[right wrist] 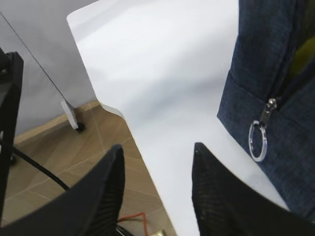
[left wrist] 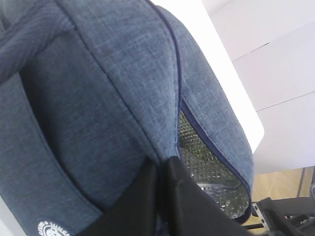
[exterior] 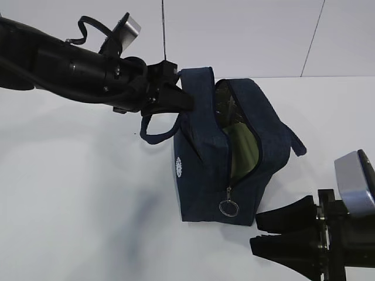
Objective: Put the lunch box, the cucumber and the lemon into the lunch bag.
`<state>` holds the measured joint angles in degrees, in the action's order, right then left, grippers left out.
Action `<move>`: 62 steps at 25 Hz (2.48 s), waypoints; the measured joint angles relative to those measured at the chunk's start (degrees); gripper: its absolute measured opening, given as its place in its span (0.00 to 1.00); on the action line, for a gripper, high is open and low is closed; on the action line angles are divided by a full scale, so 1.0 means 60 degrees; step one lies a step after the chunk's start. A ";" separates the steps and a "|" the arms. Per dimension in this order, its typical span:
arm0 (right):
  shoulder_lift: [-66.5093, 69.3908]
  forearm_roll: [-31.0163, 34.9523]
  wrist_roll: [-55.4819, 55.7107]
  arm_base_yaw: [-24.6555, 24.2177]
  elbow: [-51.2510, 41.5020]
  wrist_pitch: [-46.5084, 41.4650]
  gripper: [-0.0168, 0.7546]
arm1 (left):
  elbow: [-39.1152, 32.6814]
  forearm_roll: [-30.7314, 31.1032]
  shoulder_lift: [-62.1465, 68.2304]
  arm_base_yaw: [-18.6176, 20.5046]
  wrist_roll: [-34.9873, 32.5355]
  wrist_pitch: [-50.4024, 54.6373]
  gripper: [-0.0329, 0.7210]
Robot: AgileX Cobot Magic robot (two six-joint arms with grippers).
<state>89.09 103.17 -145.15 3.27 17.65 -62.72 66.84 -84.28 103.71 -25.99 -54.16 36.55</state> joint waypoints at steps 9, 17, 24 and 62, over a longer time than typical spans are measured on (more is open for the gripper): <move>0.0079 0.0042 -0.1064 0.0000 0.0310 0.0547 0.47 | 0.0000 0.0000 0.0000 0.0000 0.0000 0.0000 0.05; 0.0094 0.0042 -0.1153 0.0000 0.0958 0.0525 0.47 | 0.0000 0.0000 0.0000 0.0000 0.0000 0.0000 0.05; 0.0094 0.0042 -0.1227 0.0000 0.1002 0.0992 0.47 | 0.0000 0.0000 0.0000 0.0000 0.0000 -0.0015 0.05; 0.2647 0.0125 -0.3008 0.0000 0.1786 0.0983 0.47 | 0.0000 0.0000 0.0000 0.0000 0.0000 -0.0044 0.06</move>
<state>104.97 103.92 -163.20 3.27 28.36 -56.82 66.84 -84.28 103.71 -25.99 -54.16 36.28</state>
